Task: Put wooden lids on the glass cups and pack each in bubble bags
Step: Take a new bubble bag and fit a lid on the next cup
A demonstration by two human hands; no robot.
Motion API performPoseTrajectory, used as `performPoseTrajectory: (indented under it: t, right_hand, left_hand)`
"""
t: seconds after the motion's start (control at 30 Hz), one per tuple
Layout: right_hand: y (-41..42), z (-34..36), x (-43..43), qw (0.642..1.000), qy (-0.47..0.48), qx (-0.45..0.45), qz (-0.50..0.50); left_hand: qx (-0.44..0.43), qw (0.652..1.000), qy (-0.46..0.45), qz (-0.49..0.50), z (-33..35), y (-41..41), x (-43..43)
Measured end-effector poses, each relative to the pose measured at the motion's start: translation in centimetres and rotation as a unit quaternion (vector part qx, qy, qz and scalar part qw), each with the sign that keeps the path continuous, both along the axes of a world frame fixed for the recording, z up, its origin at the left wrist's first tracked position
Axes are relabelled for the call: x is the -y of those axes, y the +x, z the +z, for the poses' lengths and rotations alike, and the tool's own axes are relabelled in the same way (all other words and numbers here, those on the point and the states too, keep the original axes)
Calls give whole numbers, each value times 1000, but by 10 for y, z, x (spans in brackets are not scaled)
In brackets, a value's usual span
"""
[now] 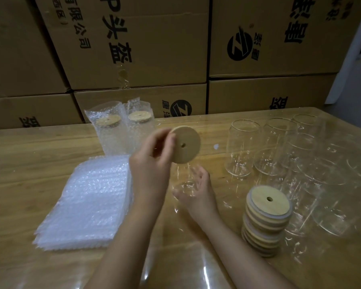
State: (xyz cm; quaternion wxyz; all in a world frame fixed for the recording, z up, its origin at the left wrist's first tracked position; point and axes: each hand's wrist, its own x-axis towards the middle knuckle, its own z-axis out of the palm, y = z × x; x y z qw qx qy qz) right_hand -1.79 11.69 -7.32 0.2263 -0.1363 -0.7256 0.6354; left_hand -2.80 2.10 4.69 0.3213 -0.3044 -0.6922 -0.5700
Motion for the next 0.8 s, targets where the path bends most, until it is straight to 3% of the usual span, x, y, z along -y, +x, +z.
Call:
performPoseTrajectory:
  t: [0.07,0.17,0.33,0.6,0.8]
  right_hand:
    - [-1,-7,-2,1000,-1,-11,1]
    - [0,-5,-2,1000,9,-15,2]
    - [4,0,1,999,31,-20,3]
    - [7,5,2,999,38,-14,6]
    - [5,2,2,999,37,-2,5]
  left_hand:
    - [97,994,58,13,0,-11,7]
    - [159,979,124,27,-1,-21,9]
    - [161,978,124,53,-6,-26,-3]
    - [23,994,-73,74,-22,-24,-9]
    - [-24,972,-231,41,-20,-27,-1]
